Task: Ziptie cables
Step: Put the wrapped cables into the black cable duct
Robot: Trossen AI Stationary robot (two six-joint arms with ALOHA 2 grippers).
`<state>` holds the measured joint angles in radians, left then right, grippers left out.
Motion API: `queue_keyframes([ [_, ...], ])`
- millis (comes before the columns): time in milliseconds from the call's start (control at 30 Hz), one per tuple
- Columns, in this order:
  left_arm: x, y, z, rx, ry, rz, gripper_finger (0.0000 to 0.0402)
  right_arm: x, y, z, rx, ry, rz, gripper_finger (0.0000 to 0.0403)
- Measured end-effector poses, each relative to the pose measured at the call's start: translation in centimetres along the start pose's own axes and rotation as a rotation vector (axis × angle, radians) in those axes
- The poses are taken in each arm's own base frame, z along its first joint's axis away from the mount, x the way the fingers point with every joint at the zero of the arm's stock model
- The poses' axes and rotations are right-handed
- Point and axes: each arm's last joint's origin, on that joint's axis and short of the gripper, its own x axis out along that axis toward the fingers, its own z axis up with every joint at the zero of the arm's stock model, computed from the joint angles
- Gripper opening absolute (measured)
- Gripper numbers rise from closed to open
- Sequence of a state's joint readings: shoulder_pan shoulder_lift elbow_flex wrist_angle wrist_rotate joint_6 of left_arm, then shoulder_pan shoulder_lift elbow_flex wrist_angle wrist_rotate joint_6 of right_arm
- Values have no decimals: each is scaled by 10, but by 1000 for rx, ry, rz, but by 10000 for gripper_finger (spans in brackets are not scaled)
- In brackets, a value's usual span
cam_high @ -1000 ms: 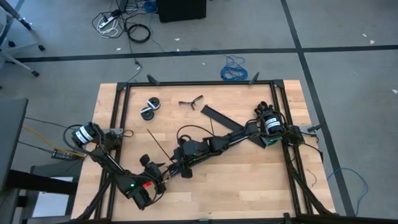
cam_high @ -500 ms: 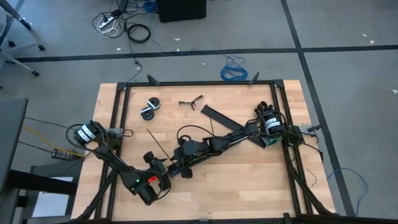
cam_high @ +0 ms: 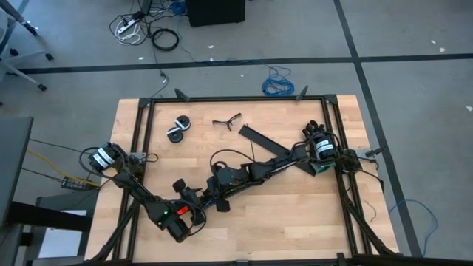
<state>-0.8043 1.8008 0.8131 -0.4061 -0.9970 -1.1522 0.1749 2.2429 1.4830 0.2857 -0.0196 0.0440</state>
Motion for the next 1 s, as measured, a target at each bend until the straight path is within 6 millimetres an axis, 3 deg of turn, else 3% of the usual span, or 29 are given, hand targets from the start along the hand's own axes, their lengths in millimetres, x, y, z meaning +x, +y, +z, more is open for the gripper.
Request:
queue_keyframes([
  [367, 0, 0, 0, 2, -4, 3, 134, 0, 5, 0, 8, 2, -16, 1],
  [733, 0, 1, 0, 6, -4, 5, 9, -3, 13, 2, -10, 7, -43, 0],
  [1000, 0, 1, 0, 7, -3, 5, 4, -11, 12, 9, -19, 23, -118, 0],
])
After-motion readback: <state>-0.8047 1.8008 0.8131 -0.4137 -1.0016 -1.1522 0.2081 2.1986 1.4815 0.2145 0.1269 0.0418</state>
